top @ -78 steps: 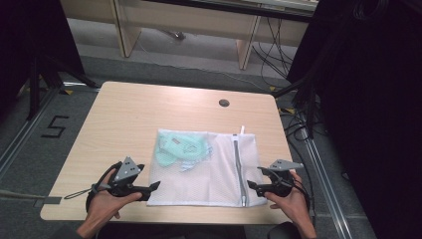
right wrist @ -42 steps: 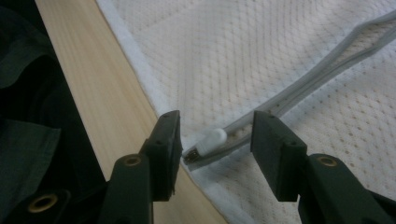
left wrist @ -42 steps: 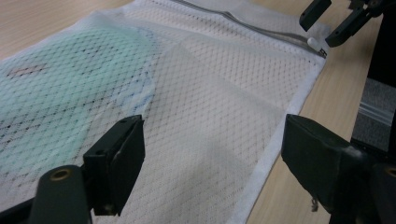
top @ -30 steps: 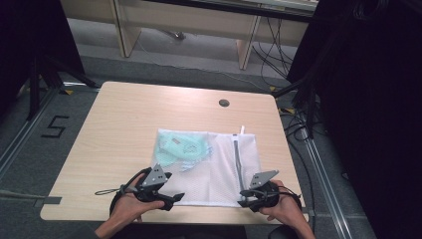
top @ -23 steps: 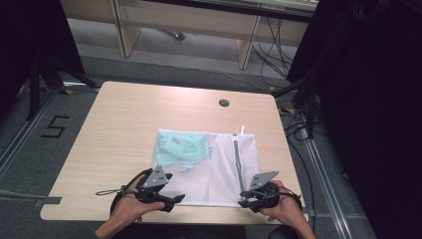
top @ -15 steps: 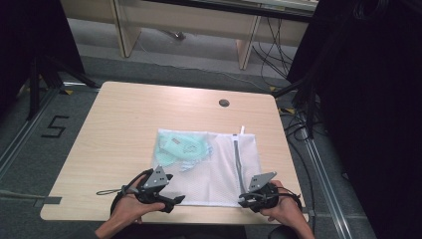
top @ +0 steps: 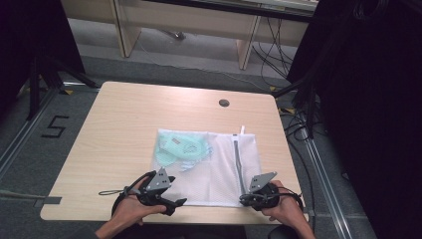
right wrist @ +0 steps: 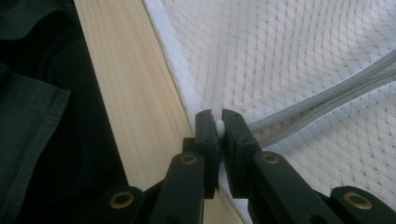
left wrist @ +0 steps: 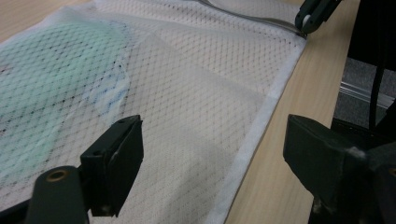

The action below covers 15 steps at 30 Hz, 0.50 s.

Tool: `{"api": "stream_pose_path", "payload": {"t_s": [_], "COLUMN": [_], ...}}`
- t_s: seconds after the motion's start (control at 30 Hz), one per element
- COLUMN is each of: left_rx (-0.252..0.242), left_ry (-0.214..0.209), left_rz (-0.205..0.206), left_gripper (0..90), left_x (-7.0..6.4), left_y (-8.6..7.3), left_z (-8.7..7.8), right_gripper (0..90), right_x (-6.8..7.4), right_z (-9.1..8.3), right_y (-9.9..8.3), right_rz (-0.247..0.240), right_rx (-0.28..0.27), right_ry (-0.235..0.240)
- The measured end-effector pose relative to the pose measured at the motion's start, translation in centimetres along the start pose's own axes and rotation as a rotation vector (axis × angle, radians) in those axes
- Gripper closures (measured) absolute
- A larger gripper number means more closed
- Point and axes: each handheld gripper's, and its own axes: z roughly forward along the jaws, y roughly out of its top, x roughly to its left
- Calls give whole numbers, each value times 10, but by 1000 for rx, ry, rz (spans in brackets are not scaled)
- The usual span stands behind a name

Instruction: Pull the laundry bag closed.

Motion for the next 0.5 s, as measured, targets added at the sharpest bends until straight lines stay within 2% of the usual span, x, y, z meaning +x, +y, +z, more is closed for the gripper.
{"api": "stream_pose_path", "payload": {"t_s": [0.03,0.07,0.1,0.13,0.17,0.2,0.27,0.3,0.33,0.37,0.4,0.47,0.5], "left_rx": [2,-5,-20,-26,-29,-22,-8,-3,-10,-10,-11,-20,-21], "left_ry": [1,-3,-11,-23,-30,-43,-75,-92,-113,-116,-121,-138,-151], "left_rz": [3,22,-9,-15,-1,16,49,90,129,145,168,172,155], "left_gripper": [202,202,203,207,213,225,259,289,363,374,374,368,356], "left_x": [0,0,-3,-5,-8,-11,-19,-23,-30,-33,-37,-45,-48], "left_y": [0,2,4,6,7,8,9,10,12,14,17,22,24], "left_z": [1,2,5,10,15,21,32,39,45,48,51,60,64], "right_gripper": [861,861,861,862,862,862,864,864,865,864,864,865,865], "right_x": [1,1,0,1,2,1,1,0,-1,-1,-1,-3,-2], "right_z": [0,0,-1,-1,0,-2,-2,-3,-3,-4,-4,-5,-5], "right_y": [0,0,1,1,2,3,4,5,5,4,4,4,4], "right_rz": [35,35,35,66,83,69,96,100,100,131,131,134,152], "right_rx": [-4,-4,2,3,-13,-7,-24,-26,-37,-42,-42,-60,-56], "right_ry": [-7,-7,4,6,11,14,20,16,23,21,21,25,26]}}
